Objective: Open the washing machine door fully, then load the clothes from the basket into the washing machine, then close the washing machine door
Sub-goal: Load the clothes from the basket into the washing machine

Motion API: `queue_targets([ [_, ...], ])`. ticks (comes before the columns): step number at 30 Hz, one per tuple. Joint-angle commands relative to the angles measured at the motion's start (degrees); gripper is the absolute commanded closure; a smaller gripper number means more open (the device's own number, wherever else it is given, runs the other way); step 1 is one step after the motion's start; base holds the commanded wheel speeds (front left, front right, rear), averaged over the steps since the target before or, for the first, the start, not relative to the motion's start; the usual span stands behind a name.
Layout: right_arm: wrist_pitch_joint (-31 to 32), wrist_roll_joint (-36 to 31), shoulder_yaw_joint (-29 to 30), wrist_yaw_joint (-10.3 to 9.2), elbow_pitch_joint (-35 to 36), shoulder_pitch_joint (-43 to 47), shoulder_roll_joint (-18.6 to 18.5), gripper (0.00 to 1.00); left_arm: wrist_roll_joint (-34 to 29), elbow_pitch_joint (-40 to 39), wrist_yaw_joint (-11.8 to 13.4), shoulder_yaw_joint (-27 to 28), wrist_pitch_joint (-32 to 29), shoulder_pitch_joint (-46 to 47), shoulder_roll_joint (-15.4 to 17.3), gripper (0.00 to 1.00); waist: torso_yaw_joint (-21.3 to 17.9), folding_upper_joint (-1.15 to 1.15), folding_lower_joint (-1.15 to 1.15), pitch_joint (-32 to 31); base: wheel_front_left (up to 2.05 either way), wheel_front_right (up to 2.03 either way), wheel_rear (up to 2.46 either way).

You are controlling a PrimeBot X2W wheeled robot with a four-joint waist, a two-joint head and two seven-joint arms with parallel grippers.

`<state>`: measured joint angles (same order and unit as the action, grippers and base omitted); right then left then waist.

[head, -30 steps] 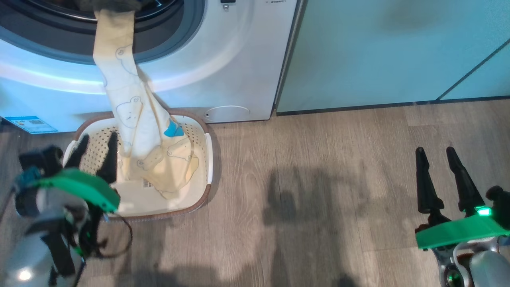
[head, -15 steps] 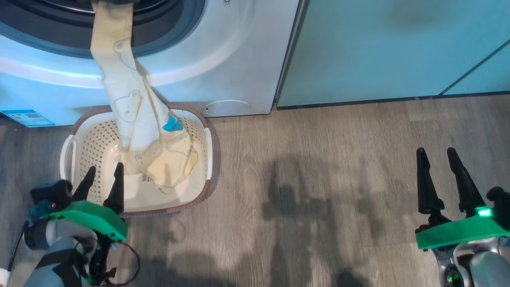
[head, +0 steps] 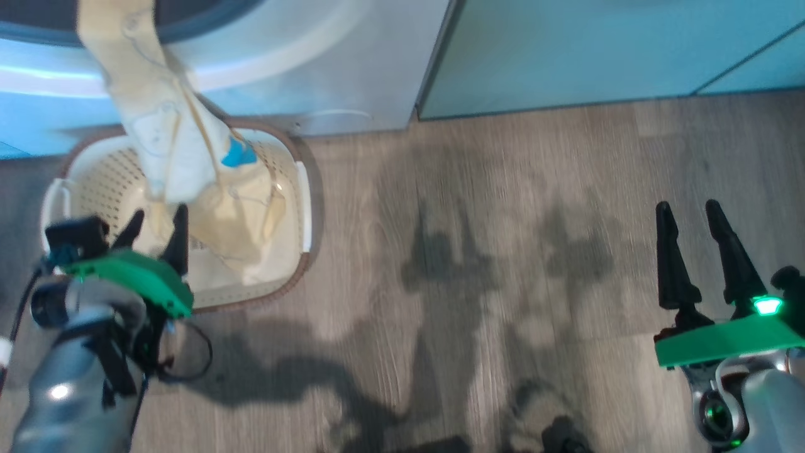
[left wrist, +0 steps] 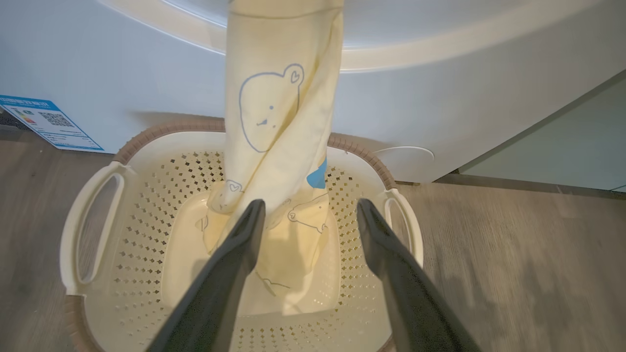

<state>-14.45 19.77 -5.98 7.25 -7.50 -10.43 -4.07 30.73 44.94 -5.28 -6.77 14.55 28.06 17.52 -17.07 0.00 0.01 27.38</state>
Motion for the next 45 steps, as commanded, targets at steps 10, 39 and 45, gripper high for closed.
queue_targets([
  [10, -0.55, 0.37, -1.76, 0.24, 2.7, -3.51, -0.49, 0.0, -1.23, 13.97, -1.68, -1.56, -3.28, 13.81, 5.08, 0.0, -2.81, 0.0, -0.01, 8.65, 0.0, 0.0, 0.0],
  [39, -0.55, -0.33, -3.31, 0.24, 4.62, -8.87, -1.52, 0.0, -6.92, 25.97, -2.03, -10.72, -4.73, 38.07, 9.8, 0.66, -3.71, 0.0, -0.01, 25.45, 0.0, 0.0, 0.0],
  [45, -0.55, -0.51, -2.87, 0.24, 4.47, -9.07, -1.5, 0.0, -6.89, 25.19, -2.18, -13.59, -2.04, 37.74, 8.75, 1.0, -3.26, 0.0, -0.01, 24.82, 0.0, 0.0, 0.0],
])
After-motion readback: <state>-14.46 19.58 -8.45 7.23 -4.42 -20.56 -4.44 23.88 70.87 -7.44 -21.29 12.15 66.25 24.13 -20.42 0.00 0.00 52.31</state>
